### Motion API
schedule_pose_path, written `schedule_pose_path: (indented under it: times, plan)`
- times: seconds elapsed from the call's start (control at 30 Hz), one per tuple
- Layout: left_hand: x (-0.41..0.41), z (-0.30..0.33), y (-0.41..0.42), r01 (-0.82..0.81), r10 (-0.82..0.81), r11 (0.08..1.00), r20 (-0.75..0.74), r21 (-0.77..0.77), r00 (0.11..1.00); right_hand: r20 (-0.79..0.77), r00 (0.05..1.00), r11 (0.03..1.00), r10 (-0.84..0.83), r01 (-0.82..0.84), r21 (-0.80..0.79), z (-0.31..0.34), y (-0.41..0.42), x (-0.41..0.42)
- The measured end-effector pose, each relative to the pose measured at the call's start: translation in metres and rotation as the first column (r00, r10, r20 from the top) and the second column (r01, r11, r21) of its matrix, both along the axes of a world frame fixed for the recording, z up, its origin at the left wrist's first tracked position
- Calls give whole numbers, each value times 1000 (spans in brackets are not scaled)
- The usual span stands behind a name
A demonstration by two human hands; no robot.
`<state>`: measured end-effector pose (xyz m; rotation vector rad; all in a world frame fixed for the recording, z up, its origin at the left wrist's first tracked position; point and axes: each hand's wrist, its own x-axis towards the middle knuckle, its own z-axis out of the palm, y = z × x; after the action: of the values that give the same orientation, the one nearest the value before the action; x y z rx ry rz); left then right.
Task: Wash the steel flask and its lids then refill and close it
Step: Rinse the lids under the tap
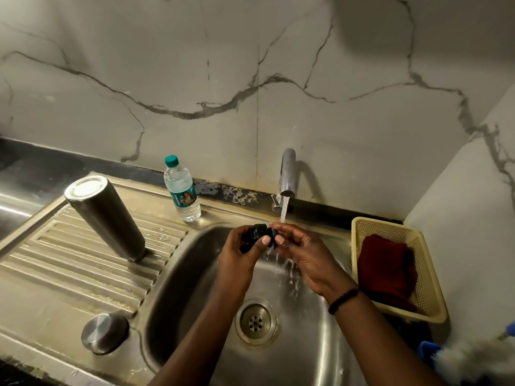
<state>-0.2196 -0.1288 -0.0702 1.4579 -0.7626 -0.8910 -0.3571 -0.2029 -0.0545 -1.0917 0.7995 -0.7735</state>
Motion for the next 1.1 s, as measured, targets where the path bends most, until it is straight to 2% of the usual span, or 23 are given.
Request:
schedule_pose_path:
  times: [0.1, 0.17, 0.23, 0.3, 0.37, 0.43, 0.5, 0.73, 0.8, 0.9, 0.97, 1.03, 1.1]
  plan:
    - [-9, 1, -5, 24, -28, 1000, -206, -20, 978, -159, 982, 975, -106, 71, -212, 2, 3, -5]
    - [-16, 5, -10, 20, -29, 999, -373, -28, 927, -228, 934, 894, -277, 163, -418, 1, 7, -6]
    - [-24, 7, -14, -9, -3, 1000, -529, -20, 848, -200, 882, 782, -427, 250, -571, 0, 12, -3]
    - [-31, 6, -16, -54, 34, 998, -638, -11, 770, -184, 848, 726, -498, 291, -623, 0, 13, 1]
    - [-31, 3, -16, -90, 47, 996, -693, -27, 719, -221, 849, 761, -481, 279, -586, 2, 8, 3]
    - [-27, 3, -16, -106, 47, 994, -711, -39, 702, -268, 887, 831, -378, 196, -521, 3, 2, 4]
    - [-24, 5, -15, -115, 50, 992, -720, -42, 692, -298, 913, 855, -278, 94, -510, 4, 3, 5]
    - [-25, 10, -14, -128, 52, 991, -769, -39, 638, -274, 801, 649, -533, 179, -740, 0, 12, 15]
    - [-24, 12, -14, -120, 40, 992, -767, -49, 641, -282, 811, 671, -512, 174, -720, 2, 9, 15]
    - [-20, 13, -15, -107, 24, 992, -754, -61, 657, -309, 877, 754, -367, 86, -652, 6, 3, 12]
    - [-18, 12, -17, -104, 19, 992, -724, -73, 690, -309, 884, 735, -351, 55, -676, 8, 3, 10]
    - [-17, 12, -18, -102, 10, 991, -706, -89, 708, -289, 862, 670, -416, 76, -738, 8, 5, 9]
    - [-17, 12, -18, -99, -1, 990, -715, -97, 699, -264, 863, 672, -432, 112, -732, 8, 4, 10]
